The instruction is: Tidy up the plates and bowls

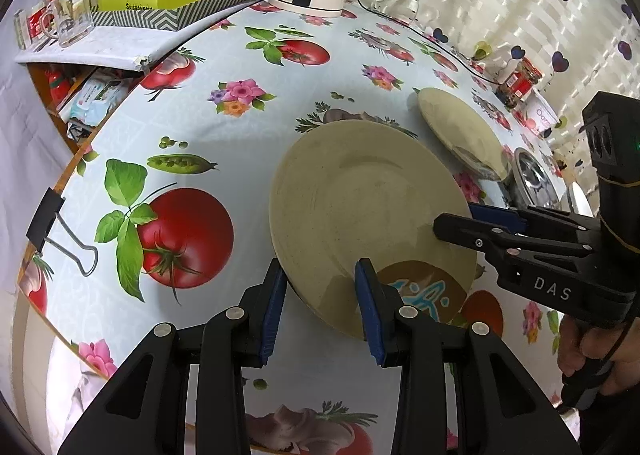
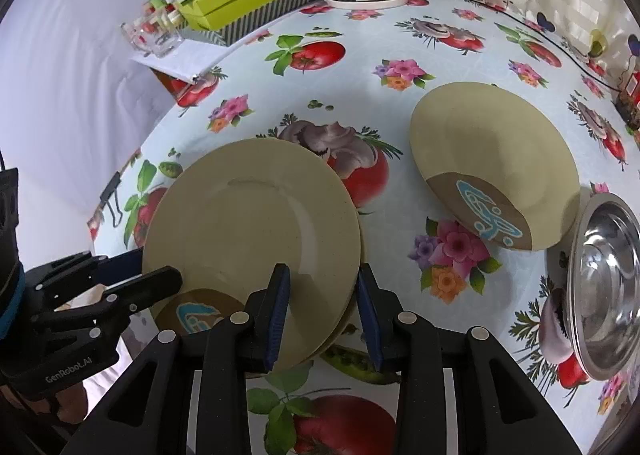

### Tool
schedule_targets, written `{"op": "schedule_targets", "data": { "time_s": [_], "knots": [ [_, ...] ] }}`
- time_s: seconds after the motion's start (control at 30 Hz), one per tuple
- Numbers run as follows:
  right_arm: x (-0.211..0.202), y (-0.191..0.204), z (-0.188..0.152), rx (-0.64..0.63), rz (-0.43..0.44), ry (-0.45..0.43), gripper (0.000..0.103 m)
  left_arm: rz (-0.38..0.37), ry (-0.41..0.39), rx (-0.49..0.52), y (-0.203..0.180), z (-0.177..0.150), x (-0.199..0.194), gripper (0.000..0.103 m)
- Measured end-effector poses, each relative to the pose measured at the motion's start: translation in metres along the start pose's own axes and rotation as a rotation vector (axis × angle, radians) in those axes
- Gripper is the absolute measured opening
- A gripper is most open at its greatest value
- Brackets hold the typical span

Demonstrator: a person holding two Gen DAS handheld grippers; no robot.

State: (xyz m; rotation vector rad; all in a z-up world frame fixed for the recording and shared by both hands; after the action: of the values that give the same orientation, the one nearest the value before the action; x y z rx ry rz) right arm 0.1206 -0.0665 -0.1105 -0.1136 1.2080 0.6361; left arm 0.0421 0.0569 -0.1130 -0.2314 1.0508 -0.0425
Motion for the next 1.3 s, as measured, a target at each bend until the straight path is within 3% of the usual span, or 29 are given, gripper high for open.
{"op": "schedule_targets", "data": {
  "time_s": [0.3, 0.37, 0.43, 0.87, 1.0, 1.3],
  "knots": [
    [-0.001, 0.0, -0.007, -0.018, -0.024, -0.017, 0.035, 0.016, -0.01, 0.013, 0.0, -0.003, 0.0, 0.037],
    [-0.001, 0.0, -0.008, -0.015, -0.027, -0.016, 0.039, 0.018, -0.018, 0.012, 0.001, -0.003, -0.002, 0.037],
    [-0.004, -0.001, -0.009, -0.013, -0.023, -0.024, 0.05, 0.031, -0.03, 0.013, 0.002, -0.002, -0.005, 0.037],
    [-0.066, -0.006, -0.03, 0.039, -0.007, -0.107, 0.062, 0.119, -0.227, 0.072, -0.01, 0.024, -0.068, 0.037],
    [-0.087, -0.015, -0.039, 0.073, -0.015, -0.139, 0.063, 0.108, -0.252, 0.085, -0.021, 0.03, -0.071, 0.037],
    [-0.113, -0.041, -0.052, 0.158, -0.055, -0.19, 0.064, 0.047, -0.217, 0.114, -0.054, 0.039, -0.048, 0.037]
  ]
}}
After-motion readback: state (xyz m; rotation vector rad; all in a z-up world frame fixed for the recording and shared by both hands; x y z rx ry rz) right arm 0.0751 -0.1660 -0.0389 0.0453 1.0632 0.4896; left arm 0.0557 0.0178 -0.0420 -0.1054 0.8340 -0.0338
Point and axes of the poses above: each gripper's, at about its wrist camera, not at the fingertips, and x roughly the way its jaws point, y to its left, z to its top, the point moved 7 cm from there along x, roughly the way its jaws point, and after that the axes turned 7 degrees about x, right-handed, at the moved point
